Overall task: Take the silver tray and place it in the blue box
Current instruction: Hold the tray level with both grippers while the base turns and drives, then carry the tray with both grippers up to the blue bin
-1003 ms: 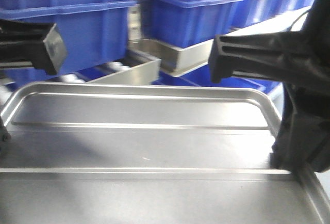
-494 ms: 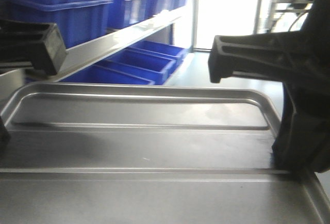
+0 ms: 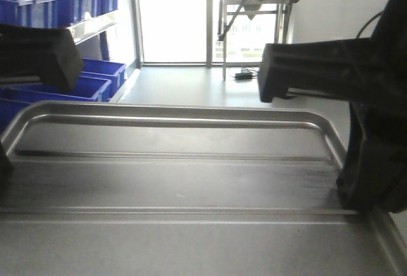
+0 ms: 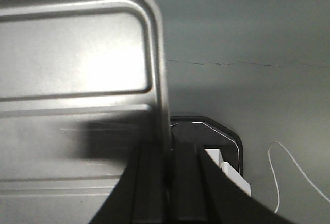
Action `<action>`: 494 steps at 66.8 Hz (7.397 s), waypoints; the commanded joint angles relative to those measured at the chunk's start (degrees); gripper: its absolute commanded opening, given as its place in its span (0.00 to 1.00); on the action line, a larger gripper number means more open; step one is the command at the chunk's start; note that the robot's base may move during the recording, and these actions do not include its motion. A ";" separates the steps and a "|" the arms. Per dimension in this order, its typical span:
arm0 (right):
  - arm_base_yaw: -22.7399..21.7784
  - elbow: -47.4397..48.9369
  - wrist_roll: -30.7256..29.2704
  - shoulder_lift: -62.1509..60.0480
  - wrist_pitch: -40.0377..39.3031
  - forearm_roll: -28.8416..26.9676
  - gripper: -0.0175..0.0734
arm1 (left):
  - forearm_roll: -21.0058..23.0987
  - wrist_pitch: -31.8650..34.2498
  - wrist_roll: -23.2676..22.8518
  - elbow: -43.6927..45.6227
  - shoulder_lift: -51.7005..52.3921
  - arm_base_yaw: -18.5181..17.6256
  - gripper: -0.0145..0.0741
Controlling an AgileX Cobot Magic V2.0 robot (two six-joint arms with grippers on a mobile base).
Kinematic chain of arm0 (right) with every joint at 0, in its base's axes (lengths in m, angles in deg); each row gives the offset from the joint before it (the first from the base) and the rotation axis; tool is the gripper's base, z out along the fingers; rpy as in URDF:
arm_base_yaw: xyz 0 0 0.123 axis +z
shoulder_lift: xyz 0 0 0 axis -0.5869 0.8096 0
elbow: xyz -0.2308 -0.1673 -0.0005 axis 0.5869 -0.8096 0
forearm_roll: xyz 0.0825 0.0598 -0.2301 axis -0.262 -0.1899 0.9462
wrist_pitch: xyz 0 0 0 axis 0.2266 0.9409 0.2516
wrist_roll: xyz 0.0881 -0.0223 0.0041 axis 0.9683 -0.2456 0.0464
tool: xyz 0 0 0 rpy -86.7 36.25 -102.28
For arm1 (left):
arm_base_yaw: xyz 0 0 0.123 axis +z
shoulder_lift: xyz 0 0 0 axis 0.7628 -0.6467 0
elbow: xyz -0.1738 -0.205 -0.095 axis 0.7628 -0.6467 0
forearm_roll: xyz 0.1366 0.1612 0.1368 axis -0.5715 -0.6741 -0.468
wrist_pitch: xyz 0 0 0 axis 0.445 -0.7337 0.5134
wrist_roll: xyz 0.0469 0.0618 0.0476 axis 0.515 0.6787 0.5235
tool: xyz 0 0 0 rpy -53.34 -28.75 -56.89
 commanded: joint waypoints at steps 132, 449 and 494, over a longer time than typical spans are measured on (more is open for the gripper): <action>0.31 1.63 0.31 -1.52 -2.83 1.58 0.25 | -0.34 1.88 -0.38 1.56 1.14 -0.52 0.15; 0.31 1.63 0.31 -1.52 -2.75 1.62 0.25 | -0.34 1.78 -0.38 1.56 1.14 -0.52 0.15; 0.31 1.63 0.31 -1.52 -2.67 1.62 0.25 | -0.34 1.78 -0.38 1.56 1.14 -0.52 0.15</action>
